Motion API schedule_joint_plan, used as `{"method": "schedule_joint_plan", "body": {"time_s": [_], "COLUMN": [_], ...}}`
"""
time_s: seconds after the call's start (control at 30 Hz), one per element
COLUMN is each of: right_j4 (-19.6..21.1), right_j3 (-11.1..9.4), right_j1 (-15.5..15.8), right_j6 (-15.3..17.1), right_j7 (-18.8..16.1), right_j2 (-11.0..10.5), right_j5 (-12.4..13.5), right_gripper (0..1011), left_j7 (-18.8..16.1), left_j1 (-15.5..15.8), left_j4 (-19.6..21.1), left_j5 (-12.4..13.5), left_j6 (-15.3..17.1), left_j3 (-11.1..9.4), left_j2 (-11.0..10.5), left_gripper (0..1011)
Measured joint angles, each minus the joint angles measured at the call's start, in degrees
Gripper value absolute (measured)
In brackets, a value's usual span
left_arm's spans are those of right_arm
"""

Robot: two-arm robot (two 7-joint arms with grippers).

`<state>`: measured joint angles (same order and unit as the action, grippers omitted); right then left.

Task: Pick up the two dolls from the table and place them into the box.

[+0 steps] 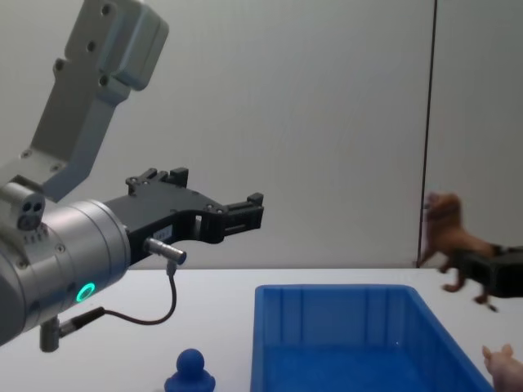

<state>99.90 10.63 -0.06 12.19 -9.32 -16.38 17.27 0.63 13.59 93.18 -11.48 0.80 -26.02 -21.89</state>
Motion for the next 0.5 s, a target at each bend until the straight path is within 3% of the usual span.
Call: {"method": "schedule_joint_plan", "body": {"time_s": [0.27, 0.5], "right_j4": [-2.63, -5.75], "right_j3": [2.02, 3.53], "right_j1": [-2.94, -5.29], "right_j6": [1.70, 2.89], "right_j7": [-5.18, -8.02], "right_j2": [2.44, 4.45], "right_j5": [-0.70, -1.40], "right_gripper": [301, 541], "left_j7": [0.00, 0.00], "left_j1": [0.00, 0.00], "left_j4": [0.00, 0.00], "left_j5": [0.00, 0.00], "left_j6": [0.00, 0.00], "left_j3": [0.00, 0.00], "left_j2": [0.00, 0.00], "left_gripper": [1001, 1002]}}
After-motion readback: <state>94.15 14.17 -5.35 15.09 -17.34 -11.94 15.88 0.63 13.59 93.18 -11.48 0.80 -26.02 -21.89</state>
